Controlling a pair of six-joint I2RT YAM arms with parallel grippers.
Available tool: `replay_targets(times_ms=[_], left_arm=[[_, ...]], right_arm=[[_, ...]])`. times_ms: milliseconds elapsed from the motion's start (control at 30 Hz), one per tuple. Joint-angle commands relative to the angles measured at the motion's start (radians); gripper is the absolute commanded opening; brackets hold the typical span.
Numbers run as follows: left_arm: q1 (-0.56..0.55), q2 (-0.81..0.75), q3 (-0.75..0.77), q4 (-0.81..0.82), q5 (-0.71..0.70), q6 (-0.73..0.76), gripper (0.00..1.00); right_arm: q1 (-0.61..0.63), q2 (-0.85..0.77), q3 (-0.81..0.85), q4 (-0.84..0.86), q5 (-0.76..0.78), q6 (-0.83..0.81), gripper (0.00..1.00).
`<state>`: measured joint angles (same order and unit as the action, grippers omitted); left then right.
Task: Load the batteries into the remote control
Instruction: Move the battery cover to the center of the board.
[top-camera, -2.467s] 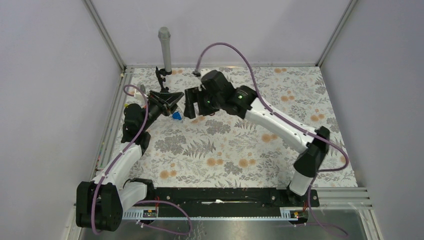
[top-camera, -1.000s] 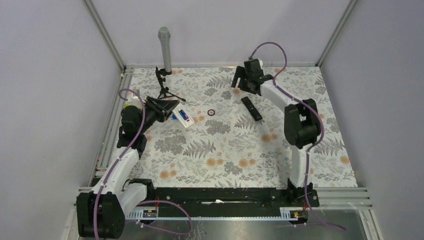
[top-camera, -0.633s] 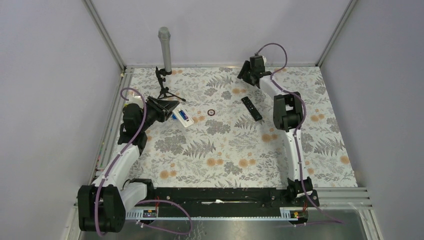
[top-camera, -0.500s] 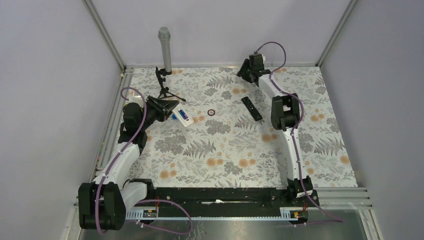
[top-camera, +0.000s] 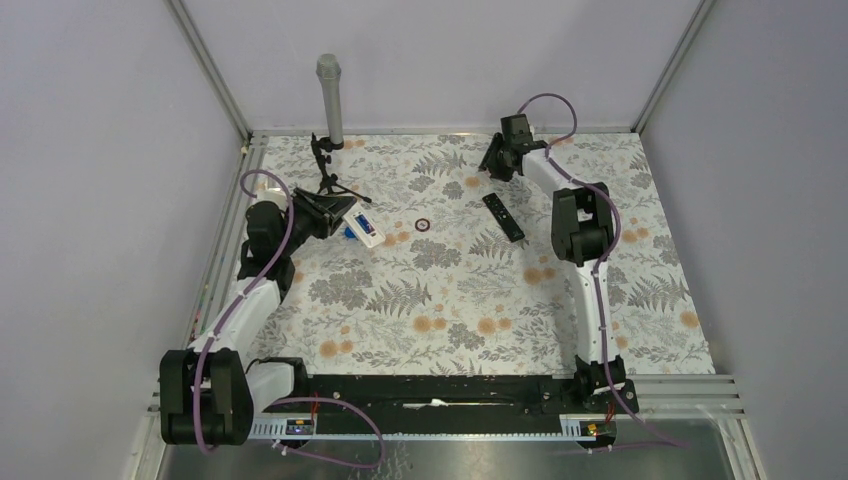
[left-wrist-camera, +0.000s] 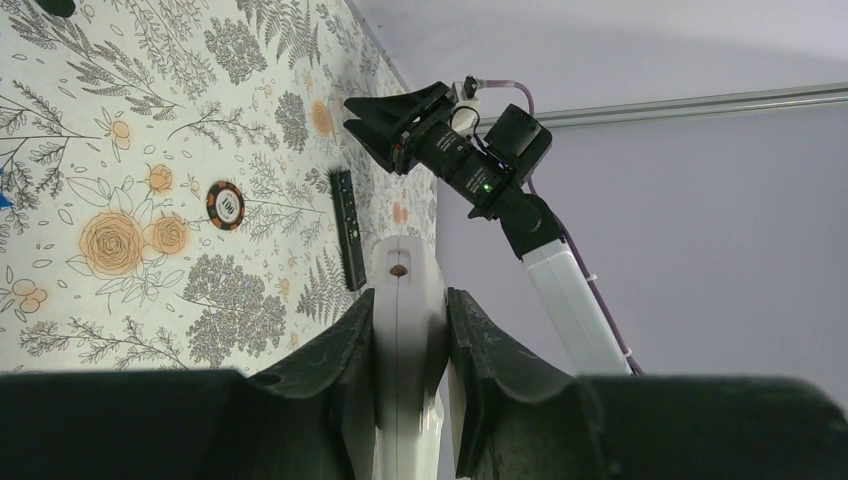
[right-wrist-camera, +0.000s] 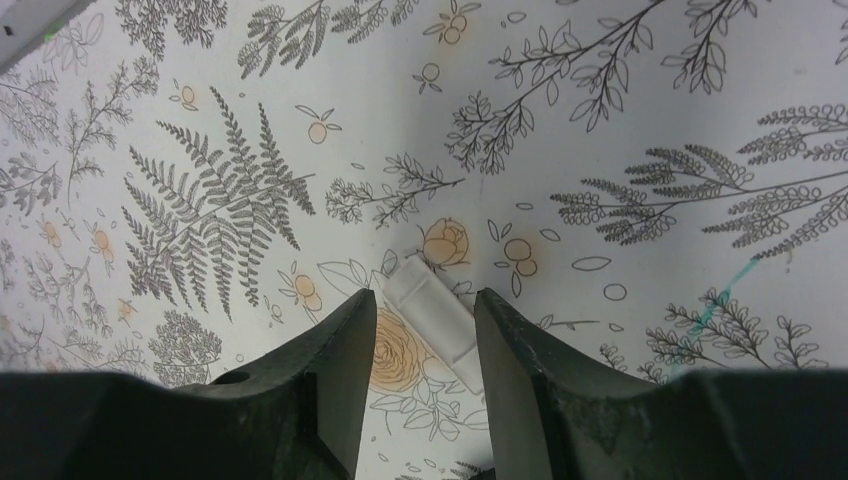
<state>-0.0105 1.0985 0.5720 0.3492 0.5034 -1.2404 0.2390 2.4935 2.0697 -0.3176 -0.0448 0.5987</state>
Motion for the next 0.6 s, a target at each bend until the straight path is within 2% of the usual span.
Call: replay_targets(times_ms=[0,200,400,567], left_arm=[[0.009,0.010,0.037,0.117,0.029,-0.016,0.00],[0.009,-0.031,0.018,0.092,0.026,0.002,0.00],[0.009,-0.086,0.002,0.065,0.027,0.021,0.00],[0.035,-0.131,-0.002,0.029,0.033,0.042,0.00]], right_arm=[[0.020,0.006,-0.100,-0.171,-0.026,-0.040,0.49],[0.095,-0.026,-0.203,-0.169,-0.037,-0.103,0.42],[0.208,0.043,-0.106,-0.370,0.189,-0.196,0.34],[0.247,0.022,-0.170,-0.379,0.297,-0.196,0.23]])
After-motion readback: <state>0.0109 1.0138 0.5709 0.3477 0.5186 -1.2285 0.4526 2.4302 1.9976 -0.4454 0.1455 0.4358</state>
